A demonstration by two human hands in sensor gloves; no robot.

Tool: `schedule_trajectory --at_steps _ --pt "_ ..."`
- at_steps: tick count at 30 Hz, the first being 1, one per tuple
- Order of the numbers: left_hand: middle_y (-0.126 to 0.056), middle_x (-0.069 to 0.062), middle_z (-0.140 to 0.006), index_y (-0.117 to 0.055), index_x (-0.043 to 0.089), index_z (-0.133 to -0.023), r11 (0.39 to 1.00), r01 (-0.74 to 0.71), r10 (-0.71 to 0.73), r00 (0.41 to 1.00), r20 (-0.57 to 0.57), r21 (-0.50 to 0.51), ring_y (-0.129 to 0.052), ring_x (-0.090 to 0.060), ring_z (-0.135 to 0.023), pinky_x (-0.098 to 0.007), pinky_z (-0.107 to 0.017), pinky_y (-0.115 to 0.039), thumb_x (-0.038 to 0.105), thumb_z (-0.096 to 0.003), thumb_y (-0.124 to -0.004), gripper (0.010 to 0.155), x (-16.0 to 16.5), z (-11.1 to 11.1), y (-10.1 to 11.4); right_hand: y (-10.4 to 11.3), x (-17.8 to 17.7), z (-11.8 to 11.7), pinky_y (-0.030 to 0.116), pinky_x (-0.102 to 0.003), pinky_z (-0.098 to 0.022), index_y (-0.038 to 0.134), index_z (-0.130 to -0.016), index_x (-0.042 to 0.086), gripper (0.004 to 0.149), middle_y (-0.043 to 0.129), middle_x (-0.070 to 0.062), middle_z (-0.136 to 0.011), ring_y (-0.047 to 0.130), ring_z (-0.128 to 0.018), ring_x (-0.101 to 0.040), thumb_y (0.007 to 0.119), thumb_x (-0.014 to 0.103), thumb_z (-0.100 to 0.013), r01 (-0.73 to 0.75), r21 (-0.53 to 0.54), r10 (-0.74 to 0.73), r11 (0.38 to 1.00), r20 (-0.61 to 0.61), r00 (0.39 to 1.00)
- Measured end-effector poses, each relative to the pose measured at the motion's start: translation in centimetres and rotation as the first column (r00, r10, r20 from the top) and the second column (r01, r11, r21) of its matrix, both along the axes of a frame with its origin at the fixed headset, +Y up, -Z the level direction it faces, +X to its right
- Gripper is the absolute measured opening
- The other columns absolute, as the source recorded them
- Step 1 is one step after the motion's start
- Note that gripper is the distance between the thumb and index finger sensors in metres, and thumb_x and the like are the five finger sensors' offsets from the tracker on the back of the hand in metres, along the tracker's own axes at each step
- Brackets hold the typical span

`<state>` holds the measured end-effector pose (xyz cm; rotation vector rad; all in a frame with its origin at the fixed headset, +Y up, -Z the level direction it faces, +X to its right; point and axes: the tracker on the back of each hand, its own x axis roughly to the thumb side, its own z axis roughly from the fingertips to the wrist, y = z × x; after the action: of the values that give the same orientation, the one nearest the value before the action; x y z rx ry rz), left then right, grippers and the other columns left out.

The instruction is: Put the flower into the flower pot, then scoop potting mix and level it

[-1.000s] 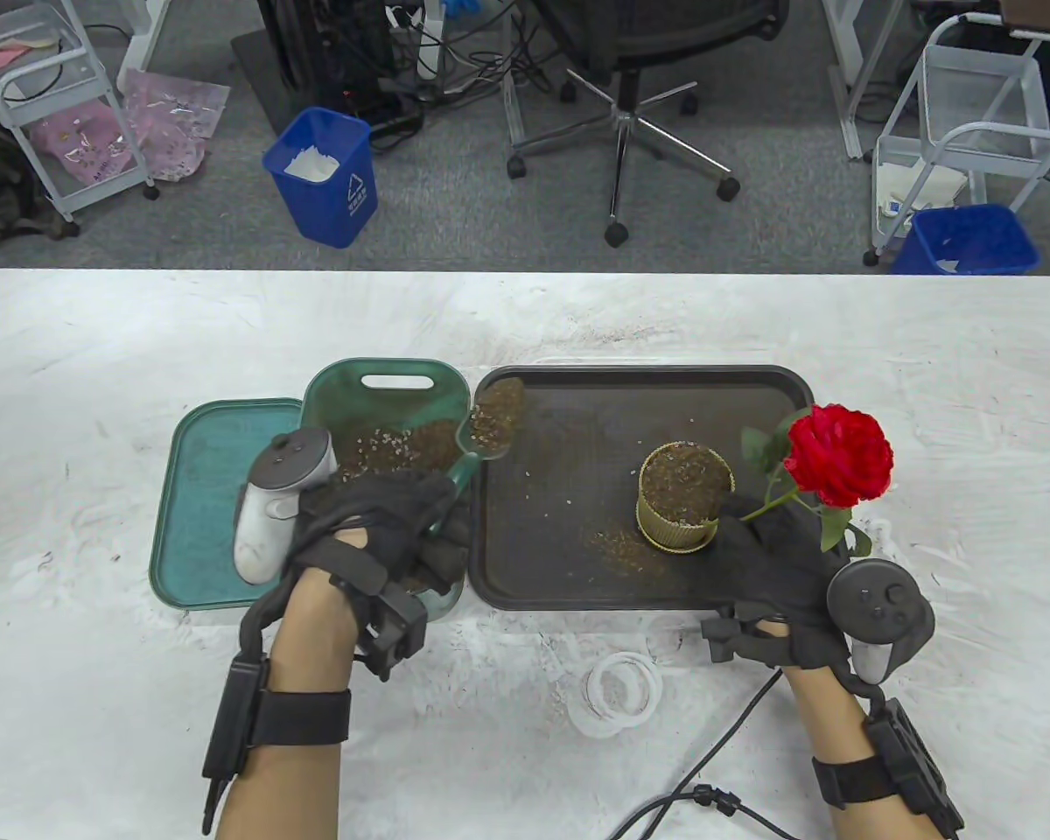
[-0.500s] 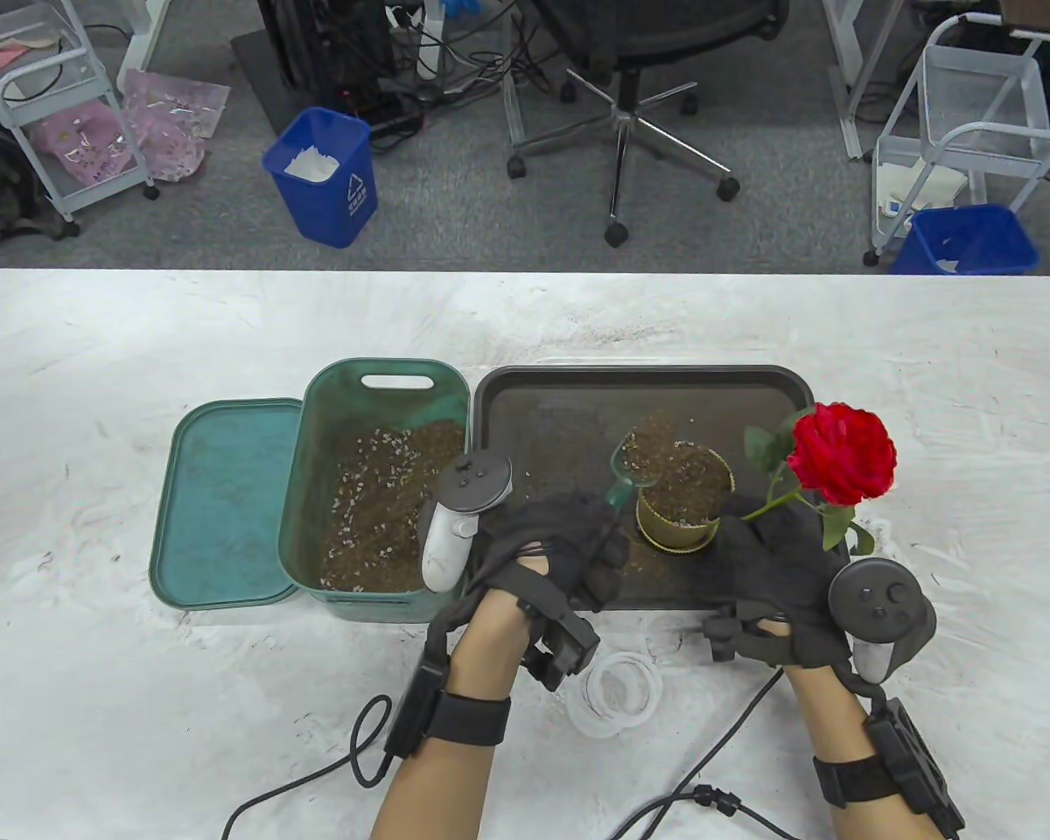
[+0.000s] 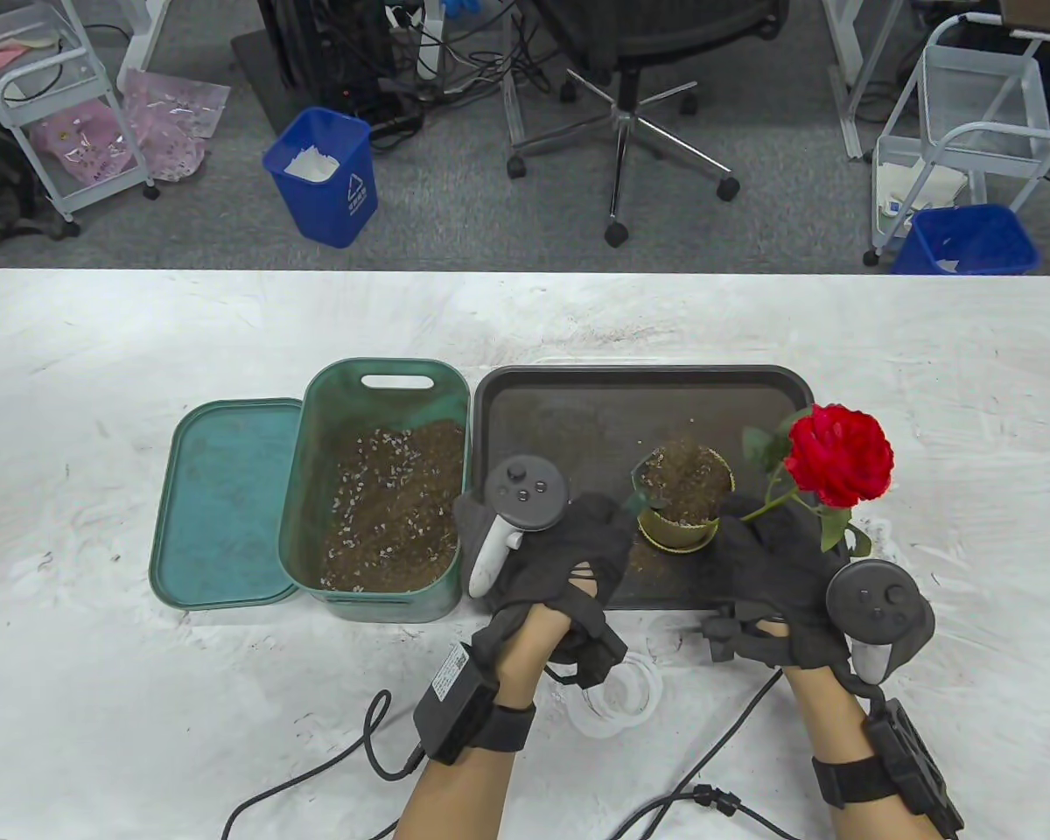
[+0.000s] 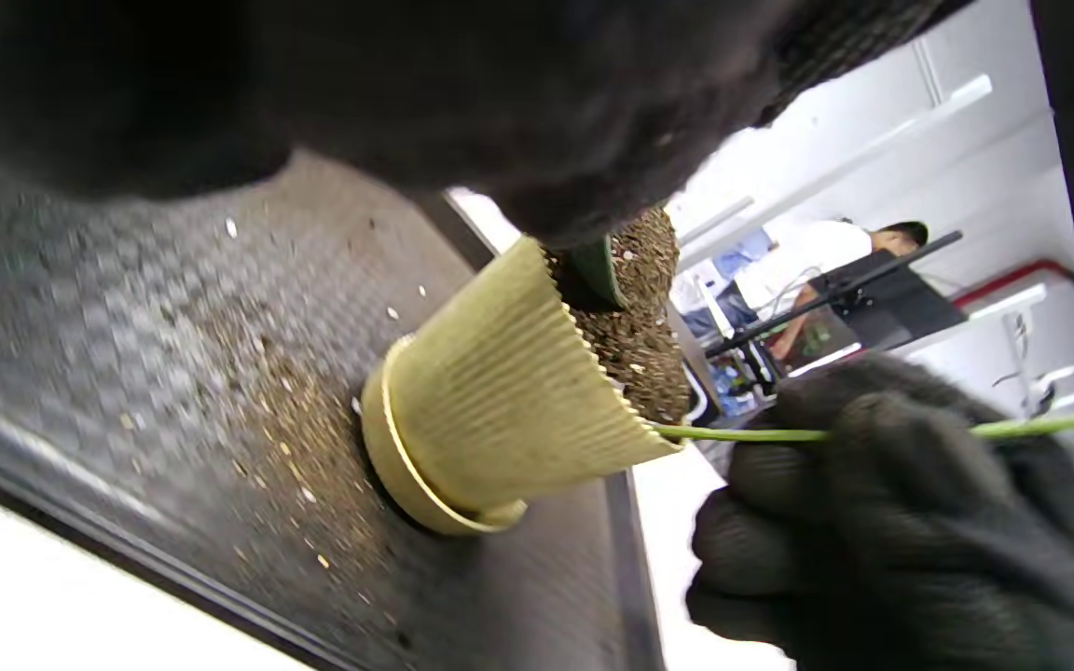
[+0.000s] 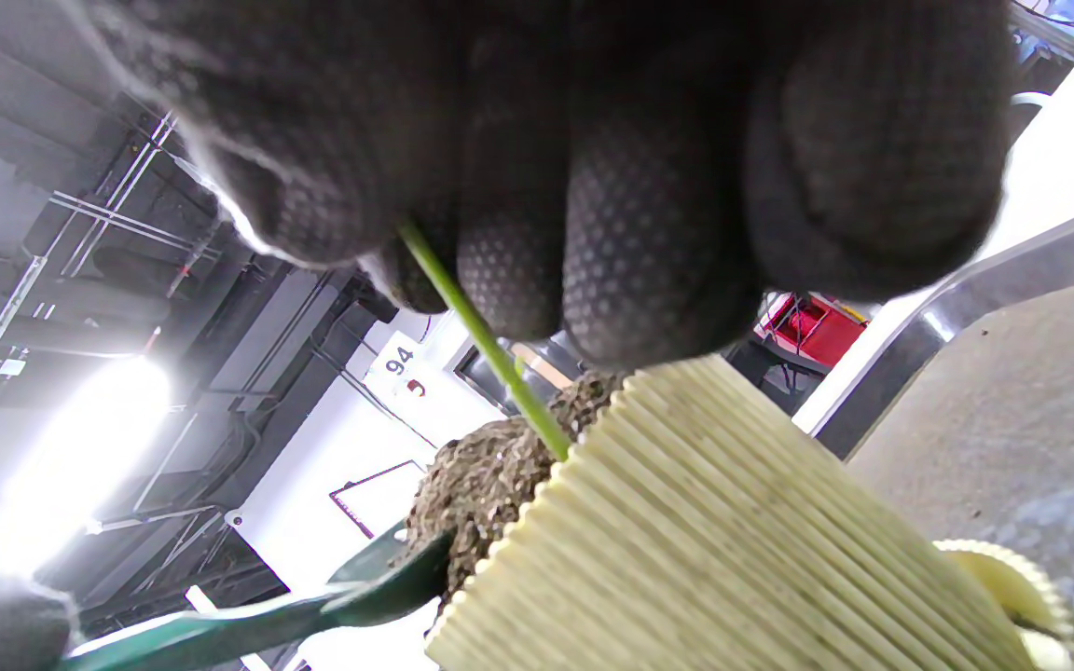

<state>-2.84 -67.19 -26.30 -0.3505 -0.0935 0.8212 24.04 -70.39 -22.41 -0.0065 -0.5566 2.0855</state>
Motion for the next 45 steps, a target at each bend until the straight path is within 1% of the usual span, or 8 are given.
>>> schedule_trajectory --at_steps 4,19,31,34,36,38,41,45 --pt "-0.101 0.010 -0.041 -0.080 0.018 -0.086 0.976 0.183 -0.184 0.983 0.000 0.122 -0.099 -0.003 0.002 -0.025 -0.010 -0.094 0.050 -0.0455 -0.074 0.052 1.0 0.6 1.2 0.0 0.0 0.0 0.093 -0.050 -0.027 0.091 -0.070 0.018 0.038 0.101 -0.013 -0.064 0.105 -0.039 -0.034 0.087 0.032 -0.035 0.001 0.000 -0.001 1.000 0.000 1.000" --pt "-0.099 0.003 -0.060 -0.079 0.018 -0.086 0.892 0.357 -0.344 0.934 -0.095 0.276 -0.108 -0.012 -0.019 -0.033 -0.025 -0.095 0.046 -0.0436 -0.075 0.050 2.1 1.5 1.8 0.0 0.0 0.0 0.093 -0.050 -0.027 0.091 -0.070 0.018 0.038 0.101 -0.013 -0.063 0.105 -0.039 -0.034 0.087 0.032 -0.035 0.010 -0.002 -0.010 1.000 0.000 1.000" --pt "-0.097 0.004 -0.067 -0.078 0.023 -0.087 0.690 0.543 -0.487 0.838 -0.248 0.479 -0.110 -0.014 -0.029 -0.034 -0.032 -0.095 0.046 -0.0430 -0.076 0.050 3.0 2.3 2.2 0.0 0.0 0.0 0.093 -0.050 -0.027 0.091 -0.070 0.018 0.038 0.101 -0.013 -0.064 0.105 -0.039 -0.034 0.087 0.032 -0.035 0.015 -0.003 -0.015 1.000 -0.001 1.000" --pt "-0.097 0.004 -0.066 -0.076 0.020 -0.088 0.791 0.432 -0.362 0.901 -0.237 0.434 -0.110 -0.012 -0.028 -0.033 -0.031 -0.095 0.045 -0.0437 -0.074 0.051 2.0 1.9 2.0 0.0 0.0 0.0 0.093 -0.050 -0.027 0.091 -0.070 0.018 0.038 0.101 -0.013 -0.063 0.105 -0.039 -0.034 0.087 0.032 -0.035 0.015 -0.004 -0.015 1.000 -0.002 1.000" --pt "-0.096 0.003 -0.063 -0.073 0.016 -0.088 0.920 0.224 -0.170 0.968 -0.187 0.322 -0.108 -0.010 -0.023 -0.032 -0.028 -0.095 0.044 -0.0446 -0.071 0.052 0.9 1.2 1.2 0.0 0.0 0.0 0.093 -0.050 -0.027 0.091 -0.070 0.018 0.038 0.101 -0.013 -0.063 0.105 -0.039 -0.034 0.087 0.032 -0.035 0.015 -0.004 -0.015 1.000 -0.002 1.000" --pt "-0.095 0.003 -0.059 -0.071 0.013 -0.087 0.983 -0.013 0.040 0.989 -0.146 0.182 -0.104 -0.006 -0.017 -0.029 -0.024 -0.094 0.044 -0.0454 -0.068 0.052 0.0 0.5 0.1 0.0 0.0 0.0 0.093 -0.050 -0.027 0.091 -0.070 0.018 0.038 0.101 -0.013 -0.063 0.105 -0.039 -0.034 0.087 0.032 -0.035 0.014 -0.003 -0.014 1.000 -0.002 1.000" --pt "-0.094 0.005 -0.055 -0.068 0.010 -0.088 0.936 -0.351 0.345 0.930 -0.124 -0.033 -0.098 -0.003 -0.010 -0.028 -0.018 -0.092 0.045 -0.0480 -0.066 0.053 -0.8 -0.2 -1.9 0.0 0.0 0.0 0.093 -0.050 -0.027 0.091 -0.070 0.018 0.038 0.101 -0.013 -0.063 0.105 -0.039 -0.034 0.087 0.032 -0.035 0.014 -0.003 -0.014 1.000 -0.003 1.000" --pt "-0.095 0.009 -0.047 -0.070 0.009 -0.087 0.897 -0.428 0.407 0.897 -0.173 -0.107 -0.095 0.001 -0.003 -0.024 -0.012 -0.092 0.047 -0.0486 -0.066 0.054 -1.2 -0.5 -3.5 0.0 0.0 0.0 0.093 -0.050 -0.027 0.091 -0.070 0.018 0.038 0.101 -0.013 -0.063 0.105 -0.039 -0.034 0.086 0.032 -0.035 0.013 -0.002 -0.013 1.000 -0.003 1.000"
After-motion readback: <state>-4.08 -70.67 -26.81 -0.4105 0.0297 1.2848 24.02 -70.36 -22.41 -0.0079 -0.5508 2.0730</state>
